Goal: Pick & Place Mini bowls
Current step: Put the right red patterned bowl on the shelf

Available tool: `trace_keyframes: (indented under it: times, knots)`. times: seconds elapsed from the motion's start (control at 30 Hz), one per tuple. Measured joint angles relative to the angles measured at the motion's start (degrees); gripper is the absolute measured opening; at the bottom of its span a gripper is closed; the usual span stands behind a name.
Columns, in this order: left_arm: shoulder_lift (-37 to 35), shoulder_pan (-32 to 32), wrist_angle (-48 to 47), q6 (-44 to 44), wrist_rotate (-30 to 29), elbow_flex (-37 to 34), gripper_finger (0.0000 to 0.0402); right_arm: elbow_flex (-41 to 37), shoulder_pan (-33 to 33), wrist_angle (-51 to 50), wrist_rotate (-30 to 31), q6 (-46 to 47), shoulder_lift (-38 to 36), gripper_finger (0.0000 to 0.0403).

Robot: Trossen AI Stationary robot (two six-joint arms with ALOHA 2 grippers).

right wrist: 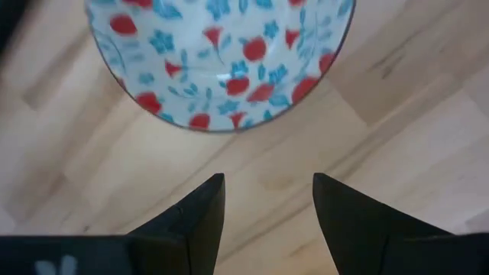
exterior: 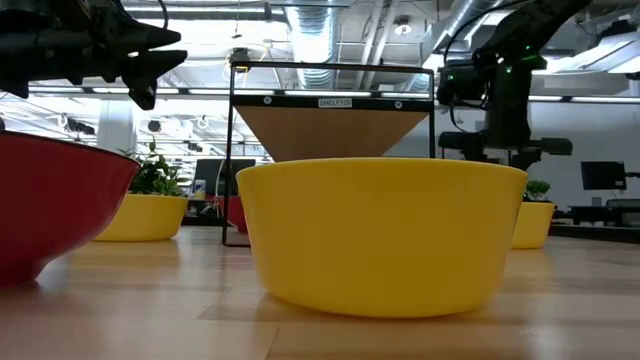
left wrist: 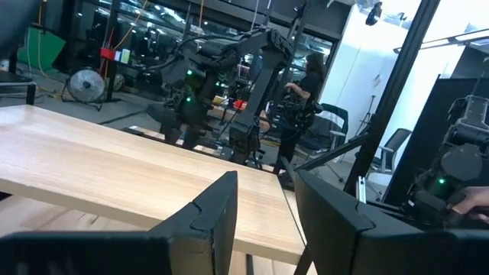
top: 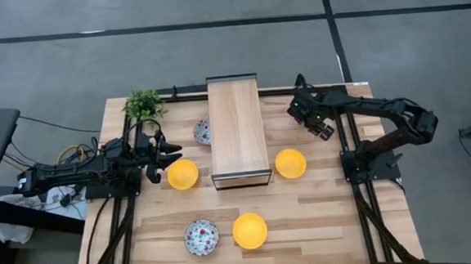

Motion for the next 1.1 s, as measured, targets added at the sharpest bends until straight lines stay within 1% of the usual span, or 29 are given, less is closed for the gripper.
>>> trace_keyframes:
  times: [0.13,0.23,0.43,0.83,0.93,1.1]
  knots:
    - [0.00,0.00,0.01,0.00,0.01,0.00,0.0131,0.00,-2.29,-2.50,3.50,2.07,-2.06,0.0187]
    - [0.00,0.00,0.01,0.00,-0.01,0.00,0.0131,0.00,-3.78,-2.48,5.81,3.50,-2.78,0.0187]
    - [0.00,0.00,0.01,0.00,0.01,0.00,0.0131,0.00,-6.61,-5.47,5.69,3.97,-0.81,0.0187]
    - [0.00,0.00,0.03,-0.02,-0.02,0.01,0.0131,-0.02,-8.15,-5.20,5.48,2.43,3.03,0.0186]
    - [0.00,0.00,0.03,-0.02,0.01,0.00,0.0131,0.00,-8.30,-4.99,6.29,2.39,2.90,0.0176]
    - [-0.01,0.00,0.04,-0.02,0.01,0.02,0.0131,0.00,-9.13,-4.84,6.61,2.38,2.91,0.0134]
